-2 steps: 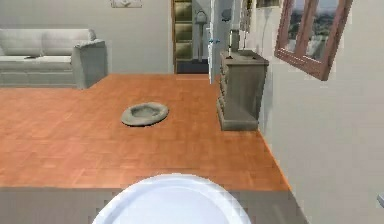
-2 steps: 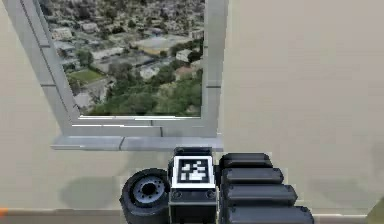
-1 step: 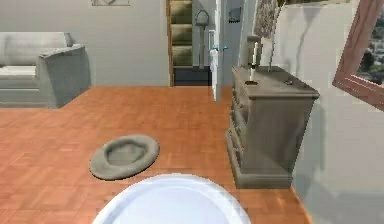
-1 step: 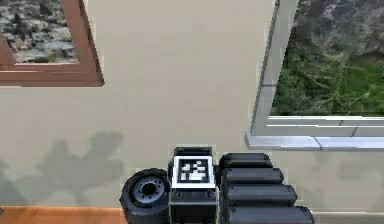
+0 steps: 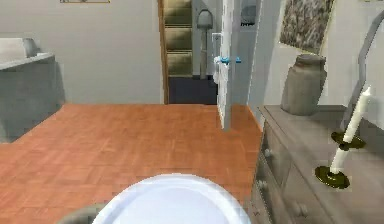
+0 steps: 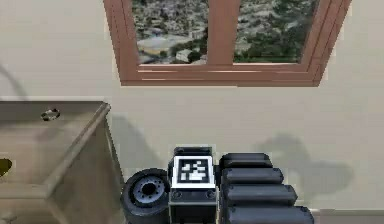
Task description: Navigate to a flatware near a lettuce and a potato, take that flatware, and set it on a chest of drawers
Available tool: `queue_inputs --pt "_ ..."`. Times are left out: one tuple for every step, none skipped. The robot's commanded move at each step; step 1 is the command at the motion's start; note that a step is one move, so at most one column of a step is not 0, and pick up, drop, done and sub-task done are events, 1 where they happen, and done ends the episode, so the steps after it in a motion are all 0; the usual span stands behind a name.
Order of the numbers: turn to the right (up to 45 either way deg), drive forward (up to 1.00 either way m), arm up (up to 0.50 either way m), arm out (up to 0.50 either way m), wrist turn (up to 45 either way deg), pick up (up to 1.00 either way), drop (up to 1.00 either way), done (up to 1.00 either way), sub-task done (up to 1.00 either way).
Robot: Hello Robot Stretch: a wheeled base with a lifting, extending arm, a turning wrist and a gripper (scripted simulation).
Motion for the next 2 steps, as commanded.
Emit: queue_inputs --pt "0.0 1.00 0.00 0.00 0.0 0.00 0.00 0.00 0.00" --pt "-12.0 0.00 0.00 0.00 0.0 0.00 0.00 0.00 0.00"
